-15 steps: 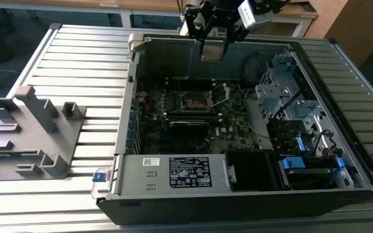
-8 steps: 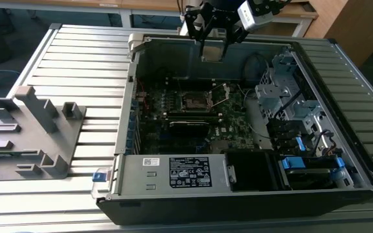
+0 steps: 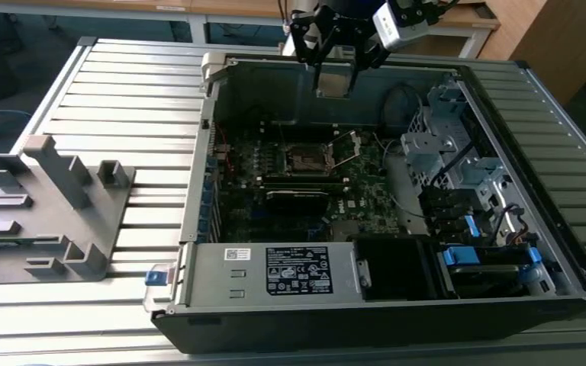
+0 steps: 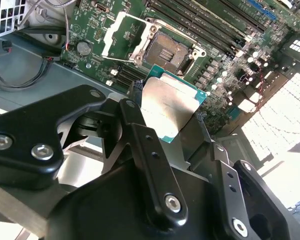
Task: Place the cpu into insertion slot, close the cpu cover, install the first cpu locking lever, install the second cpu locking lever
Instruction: 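Place the cpu into insertion slot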
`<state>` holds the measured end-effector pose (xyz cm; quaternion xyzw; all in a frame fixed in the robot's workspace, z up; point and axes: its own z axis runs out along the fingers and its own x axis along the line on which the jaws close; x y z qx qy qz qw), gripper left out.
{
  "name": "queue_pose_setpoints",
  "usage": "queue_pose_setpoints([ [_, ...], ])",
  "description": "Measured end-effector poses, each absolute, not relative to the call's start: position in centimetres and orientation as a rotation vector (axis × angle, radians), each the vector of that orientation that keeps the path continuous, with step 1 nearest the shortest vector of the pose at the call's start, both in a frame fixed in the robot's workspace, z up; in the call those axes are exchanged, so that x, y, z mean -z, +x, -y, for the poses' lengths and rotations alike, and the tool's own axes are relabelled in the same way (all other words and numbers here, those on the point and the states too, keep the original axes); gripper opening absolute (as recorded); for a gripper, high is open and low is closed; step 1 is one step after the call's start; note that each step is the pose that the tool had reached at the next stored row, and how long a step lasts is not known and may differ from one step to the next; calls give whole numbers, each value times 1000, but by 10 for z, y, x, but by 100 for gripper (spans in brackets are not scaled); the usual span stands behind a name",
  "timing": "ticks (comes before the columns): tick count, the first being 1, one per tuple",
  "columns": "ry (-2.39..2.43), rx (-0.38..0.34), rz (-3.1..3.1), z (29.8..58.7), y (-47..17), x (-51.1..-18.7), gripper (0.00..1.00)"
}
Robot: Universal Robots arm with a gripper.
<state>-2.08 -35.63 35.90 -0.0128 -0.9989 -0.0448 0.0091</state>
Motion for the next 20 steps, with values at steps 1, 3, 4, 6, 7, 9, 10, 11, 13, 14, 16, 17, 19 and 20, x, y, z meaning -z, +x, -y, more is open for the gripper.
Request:
queue_pose_setpoints([
  [1, -40, 140, 3120, 356, -21, -359, 54],
  [3, -40, 140, 3120, 356, -21, -359, 54],
  [4, -40, 140, 3120, 356, -21, -359, 54],
  [6, -40, 140, 3120, 356, -21, -359, 54],
  [7, -40, 140, 3120, 356, -21, -359, 54],
  [9, -40, 140, 3120, 356, -21, -358, 54],
  [10, -40, 140, 3120, 356, -21, -358, 54],
  [11, -40, 140, 3120, 356, -21, -357, 54],
  [13, -40, 140, 3120, 356, -21, -357, 54],
  [14, -40, 140, 3120, 356, -21, -357, 54],
  [16, -40, 140, 3120, 356, -21, -357, 54],
  [17, -40, 140, 3120, 356, -21, -357, 54],
  [19, -40, 140, 3120, 356, -21, -356, 54],
  [20, -40, 140, 3120, 356, -21, -356, 54],
])
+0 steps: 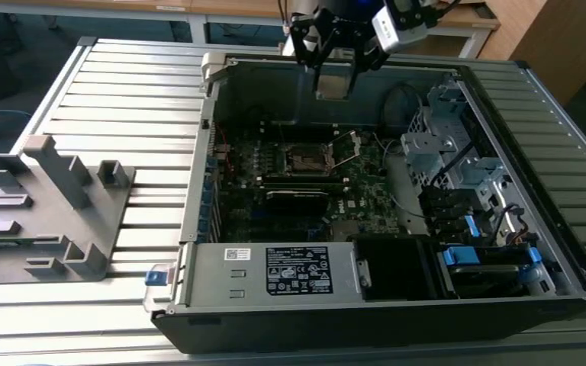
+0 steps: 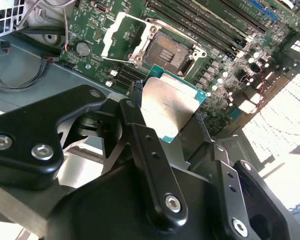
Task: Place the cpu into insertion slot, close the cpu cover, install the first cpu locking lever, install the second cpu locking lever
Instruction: 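Place the cpu into insertion slot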
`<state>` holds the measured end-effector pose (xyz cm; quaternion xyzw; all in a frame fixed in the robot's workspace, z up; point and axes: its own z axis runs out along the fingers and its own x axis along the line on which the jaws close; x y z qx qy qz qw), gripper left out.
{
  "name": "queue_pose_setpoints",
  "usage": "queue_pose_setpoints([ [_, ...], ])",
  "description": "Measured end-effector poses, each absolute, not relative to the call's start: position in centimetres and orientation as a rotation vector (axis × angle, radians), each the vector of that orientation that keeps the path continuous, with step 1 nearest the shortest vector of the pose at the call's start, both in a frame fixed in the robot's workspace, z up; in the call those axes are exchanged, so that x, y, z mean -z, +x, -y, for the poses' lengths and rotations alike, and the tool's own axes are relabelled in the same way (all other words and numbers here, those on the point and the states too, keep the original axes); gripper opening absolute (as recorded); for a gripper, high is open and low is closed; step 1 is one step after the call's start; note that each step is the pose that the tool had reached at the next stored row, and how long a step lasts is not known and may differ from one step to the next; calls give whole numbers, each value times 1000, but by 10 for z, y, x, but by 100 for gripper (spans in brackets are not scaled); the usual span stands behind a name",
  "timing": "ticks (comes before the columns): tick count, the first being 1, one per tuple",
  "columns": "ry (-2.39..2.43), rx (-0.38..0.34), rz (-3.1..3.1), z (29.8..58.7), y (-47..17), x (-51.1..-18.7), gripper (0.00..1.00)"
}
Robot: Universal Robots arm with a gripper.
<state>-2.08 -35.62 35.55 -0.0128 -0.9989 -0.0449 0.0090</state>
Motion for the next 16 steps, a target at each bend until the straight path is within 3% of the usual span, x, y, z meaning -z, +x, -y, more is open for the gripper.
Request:
queue_pose_setpoints([
  [16, -40, 140, 3120, 356, -21, -351, 54],
])
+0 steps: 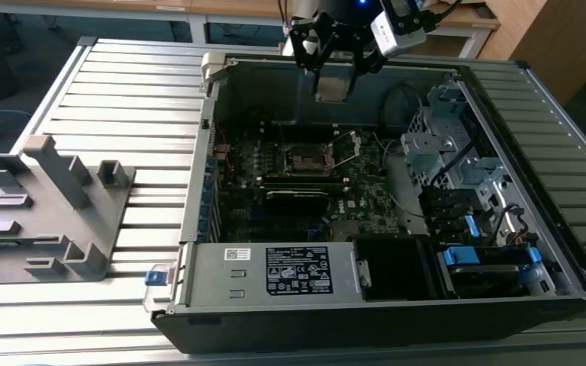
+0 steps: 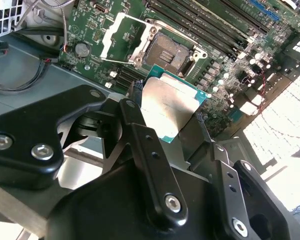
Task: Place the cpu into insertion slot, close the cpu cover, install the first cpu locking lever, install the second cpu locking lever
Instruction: 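Place the cpu into insertion slot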
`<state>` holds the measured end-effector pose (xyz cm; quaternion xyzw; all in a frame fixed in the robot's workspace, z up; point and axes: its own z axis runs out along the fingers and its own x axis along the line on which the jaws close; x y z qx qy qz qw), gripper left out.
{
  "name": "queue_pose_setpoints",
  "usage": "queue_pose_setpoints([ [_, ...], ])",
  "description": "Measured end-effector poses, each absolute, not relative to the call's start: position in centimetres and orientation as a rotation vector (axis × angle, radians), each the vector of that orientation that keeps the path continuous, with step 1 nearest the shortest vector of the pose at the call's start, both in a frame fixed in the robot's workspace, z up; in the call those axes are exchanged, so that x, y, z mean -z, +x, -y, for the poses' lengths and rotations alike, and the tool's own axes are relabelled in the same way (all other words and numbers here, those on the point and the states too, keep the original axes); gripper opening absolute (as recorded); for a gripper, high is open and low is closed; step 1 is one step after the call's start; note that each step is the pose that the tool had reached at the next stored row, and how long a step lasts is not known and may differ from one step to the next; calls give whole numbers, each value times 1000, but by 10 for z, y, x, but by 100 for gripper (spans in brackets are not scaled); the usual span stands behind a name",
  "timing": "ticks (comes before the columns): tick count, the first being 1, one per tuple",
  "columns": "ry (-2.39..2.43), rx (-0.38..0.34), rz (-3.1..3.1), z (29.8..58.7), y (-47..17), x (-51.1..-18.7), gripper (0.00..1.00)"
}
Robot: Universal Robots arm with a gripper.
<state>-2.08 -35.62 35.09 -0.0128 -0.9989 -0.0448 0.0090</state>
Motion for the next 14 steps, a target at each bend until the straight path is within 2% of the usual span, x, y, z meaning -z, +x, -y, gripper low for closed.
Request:
queue_pose_setpoints([
  [14, -40, 140, 3120, 356, -21, -347, 54],
])
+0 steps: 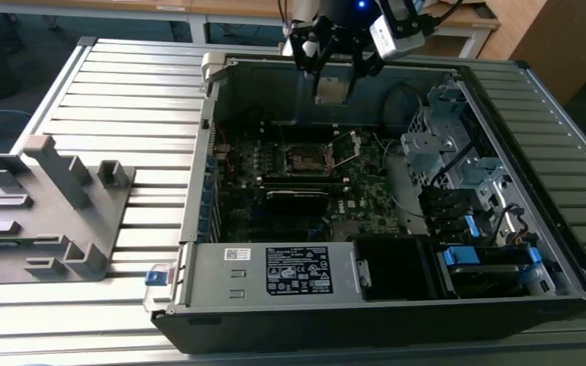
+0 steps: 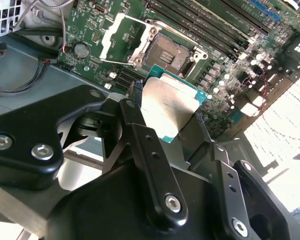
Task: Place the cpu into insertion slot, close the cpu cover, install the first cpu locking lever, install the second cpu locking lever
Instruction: 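Place the cpu into insertion slot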
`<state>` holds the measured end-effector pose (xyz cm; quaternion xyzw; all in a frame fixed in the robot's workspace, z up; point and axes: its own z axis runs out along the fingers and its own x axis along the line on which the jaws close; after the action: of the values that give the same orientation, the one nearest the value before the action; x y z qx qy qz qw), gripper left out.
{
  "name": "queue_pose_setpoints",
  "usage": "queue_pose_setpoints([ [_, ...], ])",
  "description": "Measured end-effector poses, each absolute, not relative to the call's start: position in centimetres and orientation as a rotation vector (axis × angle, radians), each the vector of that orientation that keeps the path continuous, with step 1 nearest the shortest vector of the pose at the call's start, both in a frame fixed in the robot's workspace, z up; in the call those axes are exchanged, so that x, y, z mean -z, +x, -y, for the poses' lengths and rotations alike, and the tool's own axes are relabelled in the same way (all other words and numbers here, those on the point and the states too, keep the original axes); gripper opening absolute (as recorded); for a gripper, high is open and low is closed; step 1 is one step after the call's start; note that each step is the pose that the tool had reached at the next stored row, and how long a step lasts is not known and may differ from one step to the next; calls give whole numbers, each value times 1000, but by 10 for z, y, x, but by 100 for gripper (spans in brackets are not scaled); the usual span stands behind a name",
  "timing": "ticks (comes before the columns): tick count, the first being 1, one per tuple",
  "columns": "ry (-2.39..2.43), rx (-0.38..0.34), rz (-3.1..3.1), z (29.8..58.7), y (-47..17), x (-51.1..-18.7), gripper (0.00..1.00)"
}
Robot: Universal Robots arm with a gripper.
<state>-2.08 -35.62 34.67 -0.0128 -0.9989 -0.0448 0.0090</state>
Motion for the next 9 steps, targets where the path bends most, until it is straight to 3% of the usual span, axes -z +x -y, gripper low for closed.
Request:
queue_pose_setpoints([
  [9, -40, 140, 3120, 356, -21, -342, 54],
])
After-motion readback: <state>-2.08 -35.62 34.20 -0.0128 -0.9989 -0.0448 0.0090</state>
